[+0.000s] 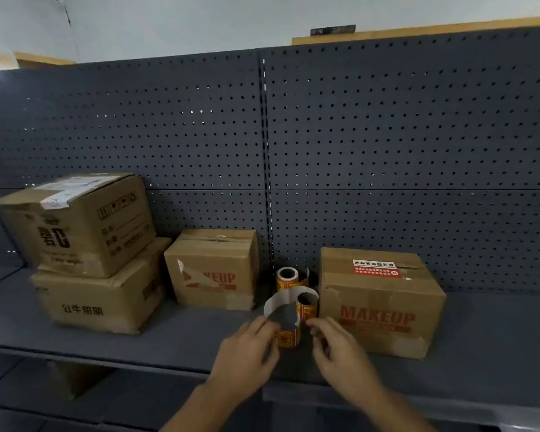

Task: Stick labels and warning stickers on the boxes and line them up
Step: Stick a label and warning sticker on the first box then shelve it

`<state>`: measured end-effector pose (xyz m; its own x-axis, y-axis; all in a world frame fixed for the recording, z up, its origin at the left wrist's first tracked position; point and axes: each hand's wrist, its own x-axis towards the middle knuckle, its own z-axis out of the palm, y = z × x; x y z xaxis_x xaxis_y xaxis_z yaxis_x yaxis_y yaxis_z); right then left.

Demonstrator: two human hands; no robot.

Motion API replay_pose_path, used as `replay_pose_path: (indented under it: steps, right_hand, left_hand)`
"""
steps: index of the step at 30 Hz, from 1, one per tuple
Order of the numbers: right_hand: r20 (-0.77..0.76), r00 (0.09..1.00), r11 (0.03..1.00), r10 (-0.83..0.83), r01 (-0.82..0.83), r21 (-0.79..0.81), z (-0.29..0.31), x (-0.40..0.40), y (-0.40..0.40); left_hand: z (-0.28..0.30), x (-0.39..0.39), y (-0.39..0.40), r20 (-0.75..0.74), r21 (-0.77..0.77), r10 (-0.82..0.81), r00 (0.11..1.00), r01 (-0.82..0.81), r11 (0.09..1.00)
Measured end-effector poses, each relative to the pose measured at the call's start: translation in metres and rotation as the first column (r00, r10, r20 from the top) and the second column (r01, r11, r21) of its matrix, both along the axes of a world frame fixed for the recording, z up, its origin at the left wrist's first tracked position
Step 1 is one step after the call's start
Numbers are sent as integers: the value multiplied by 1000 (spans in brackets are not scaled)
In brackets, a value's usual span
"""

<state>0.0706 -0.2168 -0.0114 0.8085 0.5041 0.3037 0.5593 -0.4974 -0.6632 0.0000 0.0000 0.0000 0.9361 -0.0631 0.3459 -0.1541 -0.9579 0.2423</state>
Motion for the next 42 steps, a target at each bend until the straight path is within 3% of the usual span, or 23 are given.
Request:
replay_pose_path:
  steps: [8, 16, 25, 29, 34, 42]
  right_hand:
    - [100, 995, 985, 13, 5, -175, -7, 24, 24]
    - [177, 983, 985, 50, -19, -173, -9, 26, 28]
    - [269, 960, 996, -77, 61, 67, -16, 16, 36]
    - [195, 968, 975, -155, 118, 191, -9, 14, 39]
    - [182, 961, 970, -211, 183, 157, -12, 18, 40]
    - [216, 964, 982, -156, 129, 136, -9, 17, 45]
  left_hand:
    - [3, 35, -19, -98, 139, 10, 995, 3, 990]
    - [3, 45, -18, -123, 94, 21, 992, -9, 996]
    - [-1, 41, -15, 80, -22, 7, 997, -5, 1000]
    - [-3, 38, -12, 95, -134, -17, 995, 29, 991]
    - [-4, 36, -12, 118, -160, -52, 992, 71, 985]
    - [-4, 37, -11, 146, -247, -87, 985, 122, 961]
